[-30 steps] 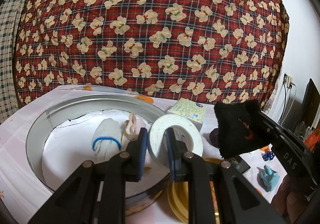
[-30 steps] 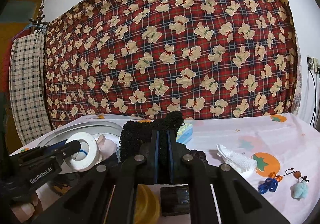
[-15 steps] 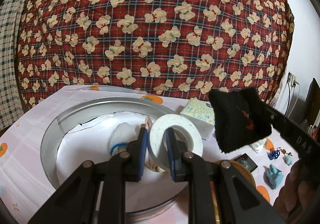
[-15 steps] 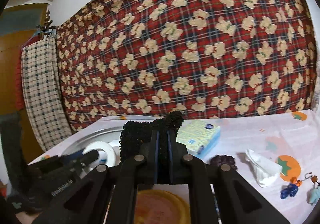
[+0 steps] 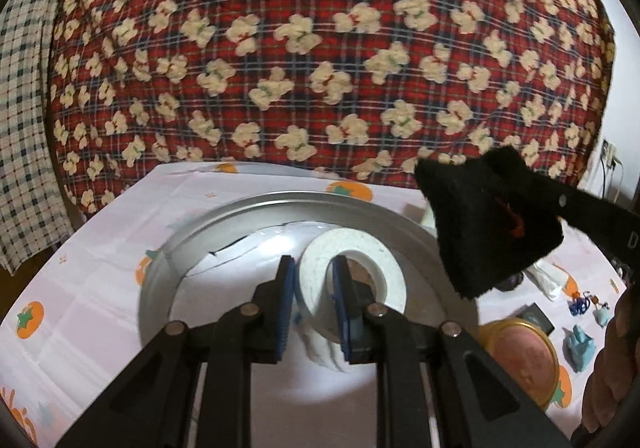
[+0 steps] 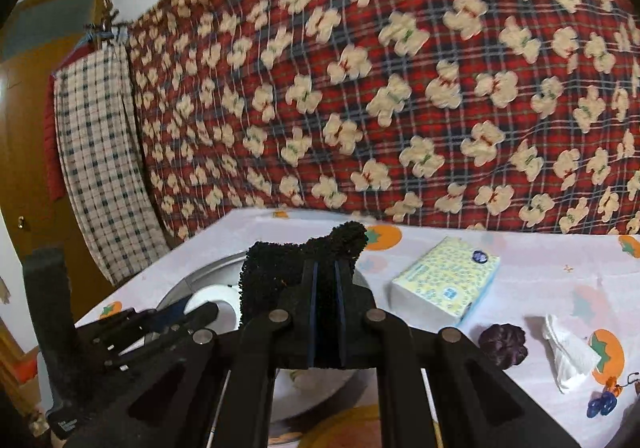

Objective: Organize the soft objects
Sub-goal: 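Drop the tape roll into the tin with the left tool while the right tool releases the black cloth, then grasp the light blue cloth with the left tool while the right tool grasps the blue fuzzy ball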

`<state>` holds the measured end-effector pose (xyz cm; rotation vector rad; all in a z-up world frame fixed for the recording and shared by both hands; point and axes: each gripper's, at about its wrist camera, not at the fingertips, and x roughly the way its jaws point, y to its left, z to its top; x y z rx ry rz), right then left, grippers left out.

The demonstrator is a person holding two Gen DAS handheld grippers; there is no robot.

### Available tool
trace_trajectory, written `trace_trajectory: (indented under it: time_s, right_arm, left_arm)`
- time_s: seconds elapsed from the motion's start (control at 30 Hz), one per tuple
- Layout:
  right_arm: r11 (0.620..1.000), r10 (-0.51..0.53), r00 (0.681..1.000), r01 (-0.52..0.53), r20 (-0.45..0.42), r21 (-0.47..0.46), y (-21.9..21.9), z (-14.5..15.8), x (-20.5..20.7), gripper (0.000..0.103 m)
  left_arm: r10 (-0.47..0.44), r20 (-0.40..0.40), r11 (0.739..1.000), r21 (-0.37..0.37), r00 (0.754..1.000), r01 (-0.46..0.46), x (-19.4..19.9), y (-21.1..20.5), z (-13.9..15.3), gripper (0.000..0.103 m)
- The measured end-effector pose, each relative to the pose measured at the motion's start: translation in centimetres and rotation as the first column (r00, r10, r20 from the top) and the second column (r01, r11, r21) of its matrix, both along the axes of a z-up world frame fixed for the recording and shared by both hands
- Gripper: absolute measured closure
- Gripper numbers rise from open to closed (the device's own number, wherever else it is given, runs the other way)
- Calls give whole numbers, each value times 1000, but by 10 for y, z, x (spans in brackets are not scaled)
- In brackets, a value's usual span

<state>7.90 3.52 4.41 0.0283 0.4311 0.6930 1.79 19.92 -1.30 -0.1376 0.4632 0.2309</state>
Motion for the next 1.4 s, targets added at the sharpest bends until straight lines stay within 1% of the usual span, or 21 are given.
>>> trace_trajectory:
  time_s: [0.07, 0.13, 0.23, 0.3, 0.5, 0.63, 0.67, 0.73, 0.77, 0.8, 0.83, 0.87, 0.9, 0.97, 1.07, 1.13, 1.2, 1.27, 1.4]
  right_arm:
    - [1000, 2, 999, -3, -33, -27, 12, -1, 8, 94]
    - [999, 3, 998, -6, -70, -40, 21, -4, 16, 94]
    - [998, -1, 989, -7, -149, -56, 33, -12, 31, 94]
    - [998, -10, 983, -2, -185, -65, 39, -17, 40, 94]
    - [995, -30, 973, 7, -229, -100, 52, -25, 54, 93]
    - [995, -14, 967, -12, -255, -101, 59, -27, 61, 92]
    - [995, -18, 965, -9, -260, -103, 61, -28, 63, 91]
    - [994, -29, 964, 1, -264, -106, 63, -27, 67, 86]
    - [995, -24, 963, -2, -270, -97, 62, -26, 68, 76]
    - [997, -12, 963, -9, -270, -78, 59, -25, 66, 64]
    - [998, -4, 964, -14, -265, -66, 57, -23, 64, 60]
    - [998, 4, 968, -18, -250, -56, 52, -21, 60, 54]
    - [998, 3, 972, -16, -233, -54, 47, -19, 55, 52]
    - [999, 10, 976, -21, -219, -48, 38, -18, 46, 52]
    - [999, 14, 982, -24, -190, -47, 16, -22, 29, 51]
    - [999, 6, 986, -14, -166, -48, -1, -25, 19, 50]
    - [999, -21, 990, 14, -137, -48, -25, -30, 7, 49]
    - [998, -46, 991, 41, -124, -43, -48, -35, 0, 46]
    - [992, -124, 987, 120, -100, -41, -100, -46, -8, 46]
  left_arm:
    - [13, -12, 1000, -14, 1000, -13, 3, 12, 1, 85]
    - [24, -29, 1000, -10, 999, -24, 7, 21, 2, 85]
    - [32, -61, 999, -10, 998, -32, 14, 35, 1, 85]
    - [37, -74, 999, -10, 997, -38, 17, 41, 1, 85]
    - [41, -118, 999, -5, 992, -42, 30, 55, -1, 85]
    - [54, -143, 999, 6, 988, -53, 35, 60, -2, 84]
    - [61, -147, 998, 12, 987, -60, 36, 62, -3, 82]
    - [74, -155, 997, 23, 985, -72, 39, 64, -4, 72]
    - [89, -168, 996, 34, 982, -84, 41, 66, -5, 58]
    - [94, -174, 995, 35, 980, -90, 43, 68, -6, 42]
    - [100, -175, 995, 31, 980, -96, 43, 70, -6, 35]
    - [106, -175, 994, 30, 979, -102, 42, 71, -6, 25]
    - [113, -171, 993, 35, 979, -108, 41, 71, -6, 23]
    - [136, -133, 990, 47, 982, -131, 32, 70, -2, 22]
    - [113, -99, 994, 12, 989, -112, 21, 67, 1, 15]
    - [104, -73, 995, 5, 992, -104, 14, 61, 2, 14]
    - [99, -52, 995, -3, 994, -99, 9, 54, 3, 14]
    - [72, -41, 997, -25, 997, -74, 4, 43, 1, 14]
    - [25, -19, 999, -34, 1000, -25, -5, 15, -1, 14]
